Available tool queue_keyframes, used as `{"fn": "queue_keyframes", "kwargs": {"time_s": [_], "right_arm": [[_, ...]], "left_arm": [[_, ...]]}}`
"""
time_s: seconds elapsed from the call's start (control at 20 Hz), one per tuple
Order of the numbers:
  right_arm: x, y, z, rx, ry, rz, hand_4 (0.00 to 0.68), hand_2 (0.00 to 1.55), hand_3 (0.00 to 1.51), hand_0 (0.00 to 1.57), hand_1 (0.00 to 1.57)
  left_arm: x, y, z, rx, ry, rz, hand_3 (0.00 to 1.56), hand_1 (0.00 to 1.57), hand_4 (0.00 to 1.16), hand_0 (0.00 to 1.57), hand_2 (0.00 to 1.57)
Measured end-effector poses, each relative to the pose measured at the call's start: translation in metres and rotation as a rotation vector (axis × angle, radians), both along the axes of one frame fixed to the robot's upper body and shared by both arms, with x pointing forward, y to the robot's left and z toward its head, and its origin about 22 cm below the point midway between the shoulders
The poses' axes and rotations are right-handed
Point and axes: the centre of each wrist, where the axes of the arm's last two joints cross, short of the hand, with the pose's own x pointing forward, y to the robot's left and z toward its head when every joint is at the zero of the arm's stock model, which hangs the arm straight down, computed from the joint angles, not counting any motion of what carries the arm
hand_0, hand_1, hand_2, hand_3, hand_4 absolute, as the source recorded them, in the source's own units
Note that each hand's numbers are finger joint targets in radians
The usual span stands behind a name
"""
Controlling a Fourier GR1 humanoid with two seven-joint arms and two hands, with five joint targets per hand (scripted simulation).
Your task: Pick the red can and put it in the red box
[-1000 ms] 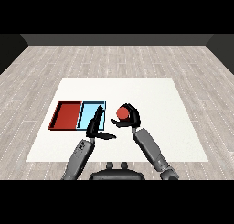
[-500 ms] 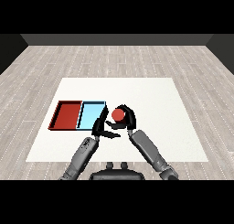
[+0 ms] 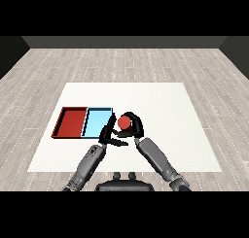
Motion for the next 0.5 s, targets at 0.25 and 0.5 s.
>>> {"fn": "queue_keyframes", "kwargs": {"time_s": [0.25,0.5], "right_arm": [[-0.005,0.012,0.002,0.016,0.010,0.030,0.620,1.44,1.37,1.48,1.48],[-0.001,0.023,0.006,0.024,0.002,0.041,0.617,1.45,1.38,1.49,1.49]], "left_arm": [[0.001,-0.011,-0.005,-0.025,0.001,-0.015,0.00,0.00,0.00,0.00,0.00],[0.001,-0.021,-0.007,-0.027,-0.005,-0.032,0.00,0.00,0.00,0.00,0.00]]}}
